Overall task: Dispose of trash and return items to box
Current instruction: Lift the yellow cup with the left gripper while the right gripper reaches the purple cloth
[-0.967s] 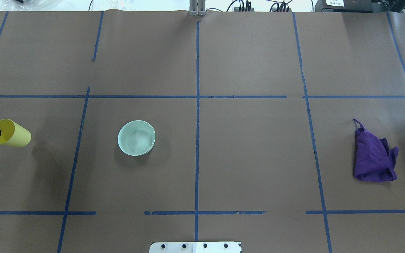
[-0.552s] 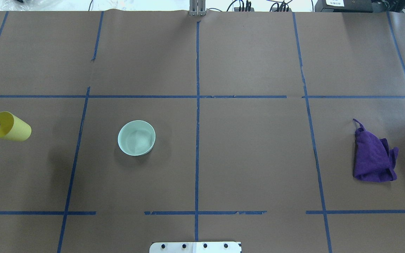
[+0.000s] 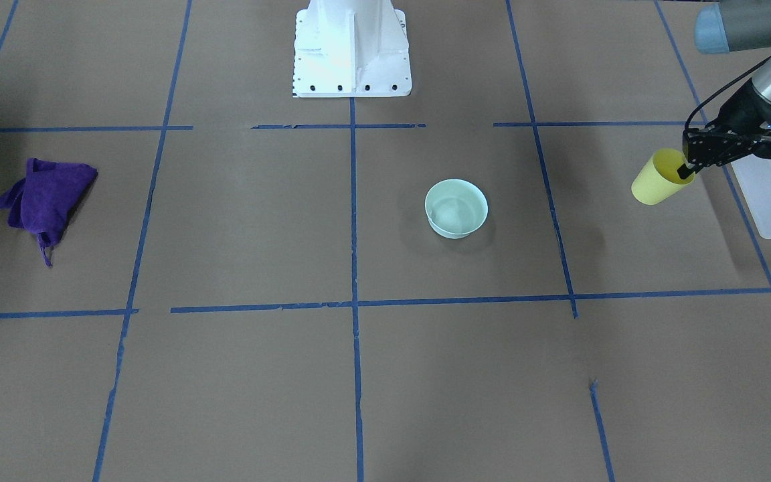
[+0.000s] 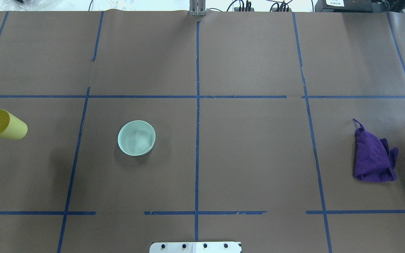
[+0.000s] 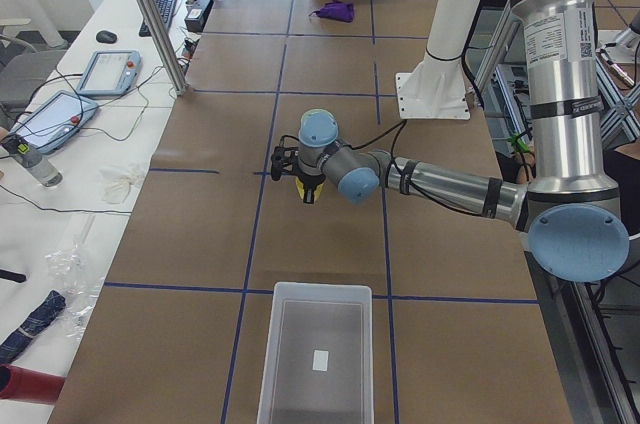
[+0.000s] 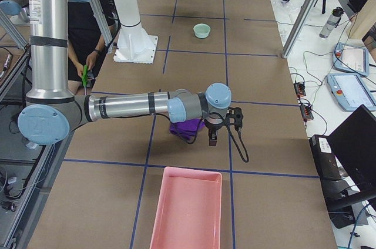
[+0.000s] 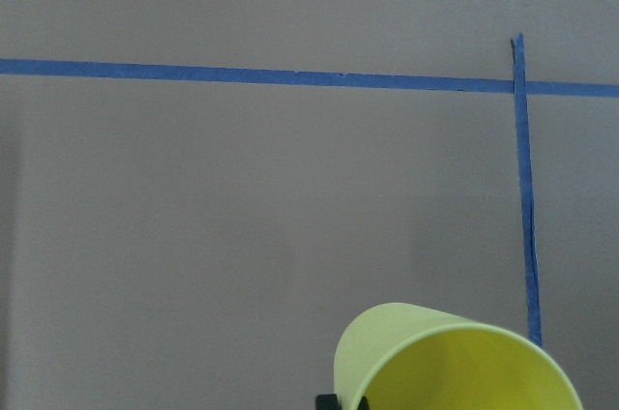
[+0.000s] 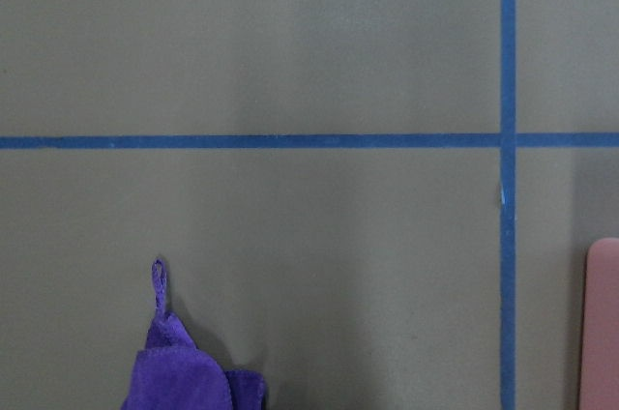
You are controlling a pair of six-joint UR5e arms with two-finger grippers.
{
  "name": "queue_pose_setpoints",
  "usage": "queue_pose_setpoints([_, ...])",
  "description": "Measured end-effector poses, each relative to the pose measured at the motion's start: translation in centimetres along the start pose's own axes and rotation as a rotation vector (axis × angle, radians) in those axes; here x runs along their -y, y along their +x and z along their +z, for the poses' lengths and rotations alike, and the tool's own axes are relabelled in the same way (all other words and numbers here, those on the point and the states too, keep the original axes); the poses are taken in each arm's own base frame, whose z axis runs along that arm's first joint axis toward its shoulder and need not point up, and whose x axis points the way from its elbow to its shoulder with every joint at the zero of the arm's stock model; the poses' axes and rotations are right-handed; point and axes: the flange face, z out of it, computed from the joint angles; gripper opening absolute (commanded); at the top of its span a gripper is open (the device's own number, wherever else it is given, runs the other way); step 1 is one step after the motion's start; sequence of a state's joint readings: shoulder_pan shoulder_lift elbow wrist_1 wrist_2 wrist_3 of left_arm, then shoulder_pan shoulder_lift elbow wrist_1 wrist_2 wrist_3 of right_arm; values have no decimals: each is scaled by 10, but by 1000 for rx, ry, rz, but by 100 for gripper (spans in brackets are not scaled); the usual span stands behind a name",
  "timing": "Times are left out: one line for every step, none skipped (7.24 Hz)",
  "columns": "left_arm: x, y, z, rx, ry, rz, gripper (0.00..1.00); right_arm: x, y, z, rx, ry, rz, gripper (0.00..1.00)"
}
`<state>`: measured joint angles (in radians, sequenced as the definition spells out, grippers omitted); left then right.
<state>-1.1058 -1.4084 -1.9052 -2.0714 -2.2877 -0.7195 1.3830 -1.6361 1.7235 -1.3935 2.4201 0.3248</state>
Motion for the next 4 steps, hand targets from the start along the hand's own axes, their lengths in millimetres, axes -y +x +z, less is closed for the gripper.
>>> queue_pose_setpoints([11, -2, -15, 22, 2, 16, 0, -13, -8, 17, 5, 12, -4, 100])
queue_pose_setpoints([29, -5, -36, 44, 21, 18, 0, -26, -21, 34, 15, 31, 1, 100])
queue_pose_setpoints([50, -6, -59, 66, 42, 20, 0, -38, -37, 54, 23, 38, 5, 100])
queue_pose_setpoints([67, -9, -80, 91, 54, 26, 0, -48, -54, 72, 27, 36, 3, 100])
